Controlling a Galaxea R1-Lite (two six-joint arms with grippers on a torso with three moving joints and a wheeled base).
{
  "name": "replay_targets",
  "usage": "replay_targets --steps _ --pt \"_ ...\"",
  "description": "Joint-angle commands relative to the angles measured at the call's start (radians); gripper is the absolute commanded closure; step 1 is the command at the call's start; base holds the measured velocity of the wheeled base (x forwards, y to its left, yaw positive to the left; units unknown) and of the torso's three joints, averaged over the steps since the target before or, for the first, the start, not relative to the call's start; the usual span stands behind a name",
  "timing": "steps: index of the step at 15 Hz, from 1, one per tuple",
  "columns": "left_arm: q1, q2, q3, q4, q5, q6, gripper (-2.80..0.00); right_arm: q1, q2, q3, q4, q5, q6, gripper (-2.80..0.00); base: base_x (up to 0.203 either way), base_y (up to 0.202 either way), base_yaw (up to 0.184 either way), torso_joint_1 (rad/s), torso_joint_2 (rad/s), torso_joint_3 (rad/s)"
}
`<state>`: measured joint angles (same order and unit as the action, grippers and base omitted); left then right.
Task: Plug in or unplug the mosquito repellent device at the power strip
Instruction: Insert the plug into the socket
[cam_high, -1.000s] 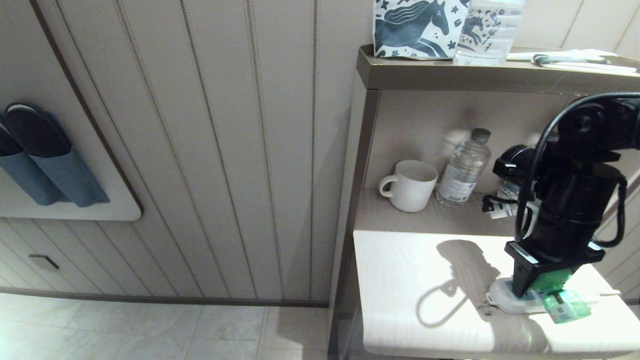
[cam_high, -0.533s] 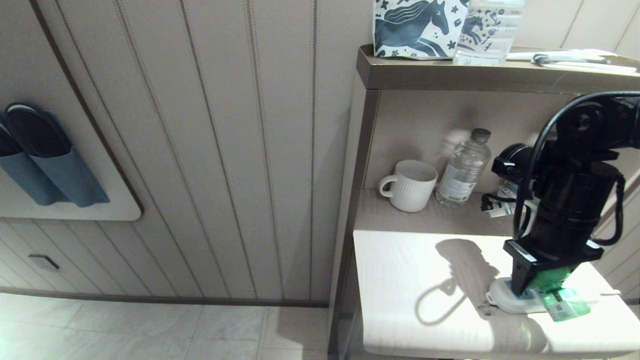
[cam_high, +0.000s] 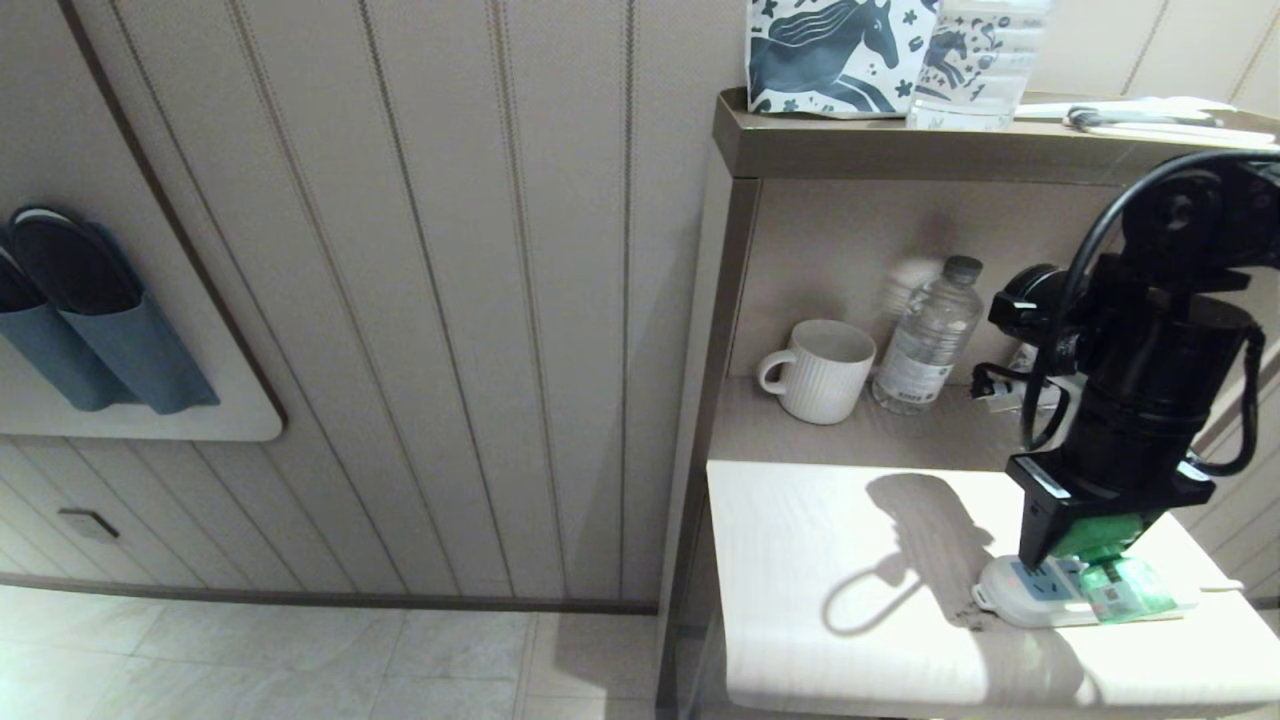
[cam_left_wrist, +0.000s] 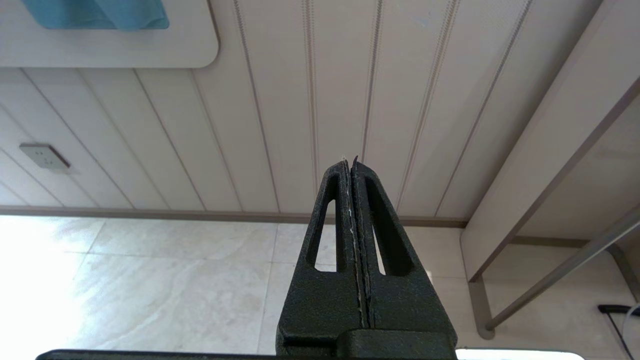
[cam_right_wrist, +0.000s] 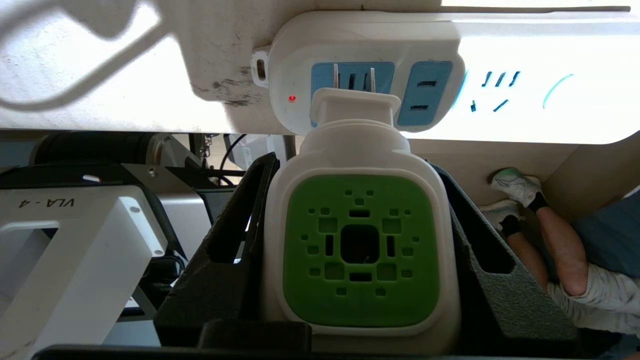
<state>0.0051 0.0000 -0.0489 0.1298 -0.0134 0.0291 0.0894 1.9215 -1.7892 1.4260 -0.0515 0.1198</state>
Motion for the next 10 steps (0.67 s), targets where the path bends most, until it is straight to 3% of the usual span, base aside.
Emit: replay_targets --steps 1,7,10 --pt "0.0 0.0 0.0 0.001 0.0 0.0 0.0 0.001 -0.004 -0.019 0.013 -0.001 0.001 0.0 0.0 0.0 0.0 0.0 0.0 0.0" --pt "0.001 0.0 0.0 0.001 0.0 0.0 0.0 0.009 0.007 -0.082 0.12 0.0 0.002 0.0 0.0 0.0 0.0 0.0 0.0 0.0" --pt "0.001 0.0 0.0 0.001 0.0 0.0 0.0 0.007 0.04 -0.176 0.143 0.062 0.0 0.0 0.0 0.0 0.0 0.0 0.0 0.0"
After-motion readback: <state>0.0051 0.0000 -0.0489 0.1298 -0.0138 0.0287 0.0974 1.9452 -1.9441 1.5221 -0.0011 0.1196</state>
